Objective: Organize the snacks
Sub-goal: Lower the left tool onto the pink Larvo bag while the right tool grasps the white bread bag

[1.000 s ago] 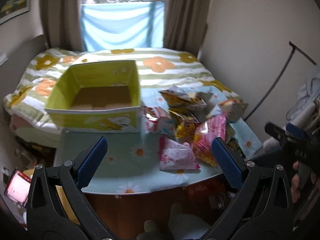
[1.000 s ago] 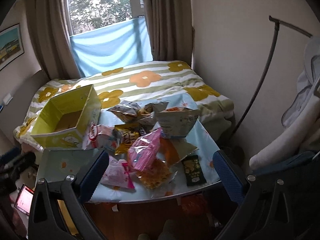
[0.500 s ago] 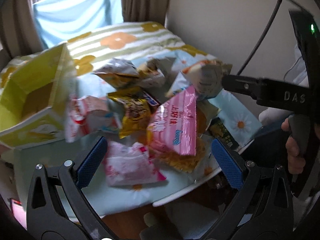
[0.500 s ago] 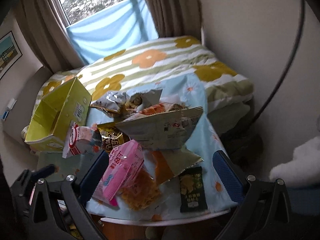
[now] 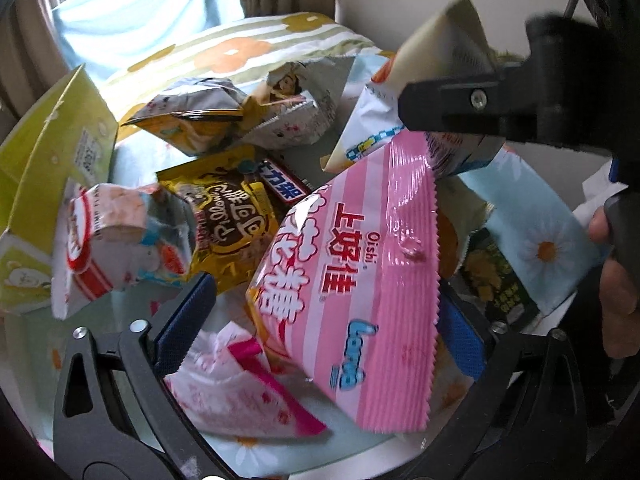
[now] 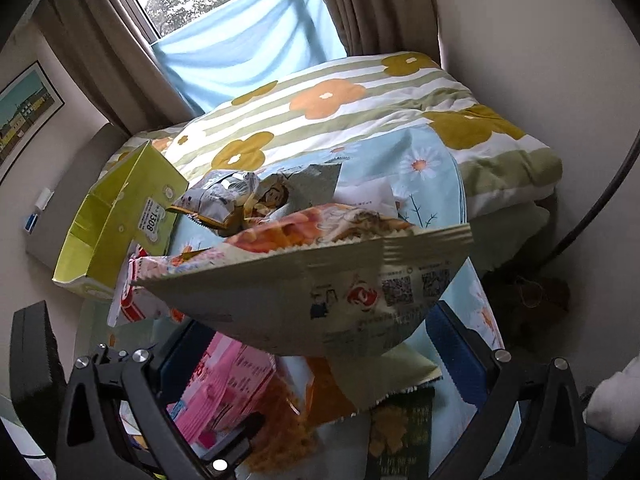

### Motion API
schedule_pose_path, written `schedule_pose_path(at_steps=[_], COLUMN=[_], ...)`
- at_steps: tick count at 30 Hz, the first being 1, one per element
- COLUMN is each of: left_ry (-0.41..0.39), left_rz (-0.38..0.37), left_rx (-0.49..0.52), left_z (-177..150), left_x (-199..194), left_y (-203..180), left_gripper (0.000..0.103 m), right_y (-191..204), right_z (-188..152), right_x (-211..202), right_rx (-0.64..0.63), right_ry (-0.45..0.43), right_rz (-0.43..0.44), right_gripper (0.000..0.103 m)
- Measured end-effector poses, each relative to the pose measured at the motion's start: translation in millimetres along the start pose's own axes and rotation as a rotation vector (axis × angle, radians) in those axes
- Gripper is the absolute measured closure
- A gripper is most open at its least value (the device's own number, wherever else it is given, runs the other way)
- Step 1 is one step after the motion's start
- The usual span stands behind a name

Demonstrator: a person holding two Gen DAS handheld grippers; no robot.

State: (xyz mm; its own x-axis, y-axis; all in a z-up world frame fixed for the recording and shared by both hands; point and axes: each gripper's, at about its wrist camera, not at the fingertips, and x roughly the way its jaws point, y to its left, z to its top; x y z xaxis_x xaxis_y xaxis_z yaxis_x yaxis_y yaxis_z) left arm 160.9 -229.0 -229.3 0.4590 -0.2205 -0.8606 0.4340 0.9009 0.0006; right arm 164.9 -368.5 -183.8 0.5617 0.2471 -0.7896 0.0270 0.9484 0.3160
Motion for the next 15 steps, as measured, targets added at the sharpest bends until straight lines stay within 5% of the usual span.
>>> schedule_pose_path(at_steps=[5, 15], left_ry=[0.037, 0.059], left_rz=[-0.021, -0.068], left_rx=[0.037, 0.062], left_z=[4.1, 15.2], left_x=[15.1, 21.3], left_y=[-0.5, 10.5], left_gripper=[0.030, 0.047], right_y=[-3.6, 2.1], right_z=[2.8, 10.7], right_x=[6.5, 12.4], right_rx=[0.013, 0.008], right_ry=[-0.003, -0.031], right_rz=[-0.003, -0.043], right_gripper=[0.000, 0.000])
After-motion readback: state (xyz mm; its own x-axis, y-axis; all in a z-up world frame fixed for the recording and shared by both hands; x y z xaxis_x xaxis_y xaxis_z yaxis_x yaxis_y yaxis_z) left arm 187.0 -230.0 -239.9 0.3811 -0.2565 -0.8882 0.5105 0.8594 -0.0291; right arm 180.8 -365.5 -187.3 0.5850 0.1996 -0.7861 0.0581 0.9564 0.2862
